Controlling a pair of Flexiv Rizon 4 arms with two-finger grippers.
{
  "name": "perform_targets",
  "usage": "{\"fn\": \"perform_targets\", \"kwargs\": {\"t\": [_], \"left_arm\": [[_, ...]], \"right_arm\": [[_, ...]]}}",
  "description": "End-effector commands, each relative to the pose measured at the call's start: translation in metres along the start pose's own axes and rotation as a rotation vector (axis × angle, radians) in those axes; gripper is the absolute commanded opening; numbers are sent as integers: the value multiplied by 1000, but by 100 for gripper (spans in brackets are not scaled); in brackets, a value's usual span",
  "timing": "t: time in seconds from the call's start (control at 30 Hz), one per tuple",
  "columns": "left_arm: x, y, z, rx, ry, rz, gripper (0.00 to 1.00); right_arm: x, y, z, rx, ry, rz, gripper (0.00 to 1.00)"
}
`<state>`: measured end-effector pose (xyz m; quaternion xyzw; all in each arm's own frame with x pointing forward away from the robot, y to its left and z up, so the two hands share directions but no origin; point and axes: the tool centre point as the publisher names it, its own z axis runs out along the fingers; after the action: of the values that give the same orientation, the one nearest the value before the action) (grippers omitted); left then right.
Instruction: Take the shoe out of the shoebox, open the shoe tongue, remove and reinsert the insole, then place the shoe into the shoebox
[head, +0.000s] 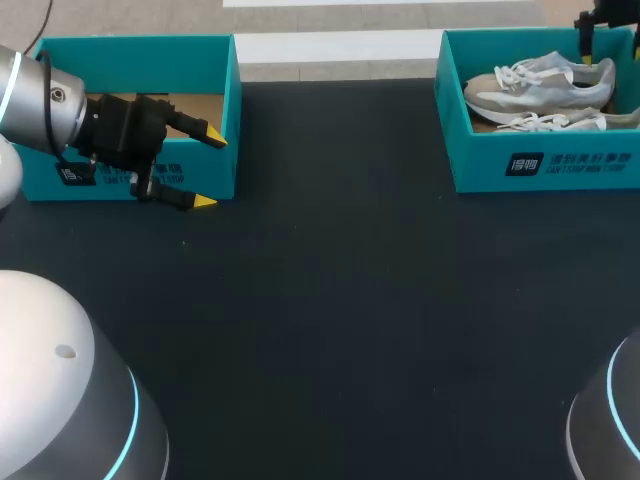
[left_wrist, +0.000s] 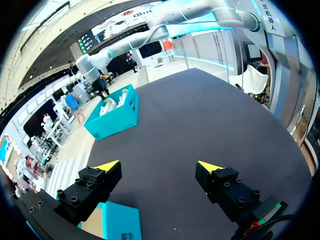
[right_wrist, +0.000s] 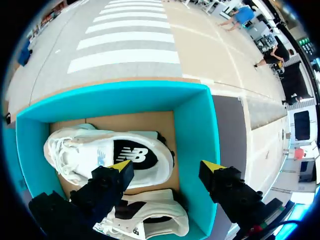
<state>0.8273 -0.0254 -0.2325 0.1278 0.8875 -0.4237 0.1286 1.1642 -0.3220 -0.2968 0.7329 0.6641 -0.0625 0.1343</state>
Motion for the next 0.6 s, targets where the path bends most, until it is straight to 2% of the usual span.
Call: {"fn": "perform_targets", "kwargs": {"t": [0.03, 0.13, 0.2, 0.5, 0.53, 0.6], "left_arm": [[0, 0, 1, -1, 1, 0, 100], [0, 0, 1, -1, 1, 0, 100], [0, 0, 1, -1, 1, 0, 100], [0, 0, 1, -1, 1, 0, 100], [-5, -8, 0, -20, -41, -55, 100], [-15, -12, 0, -113, -115, -211, 100]], "right_arm": [[4, -32, -34, -56, 5, -12, 88], [9, -45, -52, -64, 61, -42, 100], [10, -54, -68, -82, 31, -115, 100], [10, -54, -68, -82, 31, -115, 100], [10, -54, -68, -82, 31, -115, 100], [10, -53, -70, -73, 29, -120, 100]]}}
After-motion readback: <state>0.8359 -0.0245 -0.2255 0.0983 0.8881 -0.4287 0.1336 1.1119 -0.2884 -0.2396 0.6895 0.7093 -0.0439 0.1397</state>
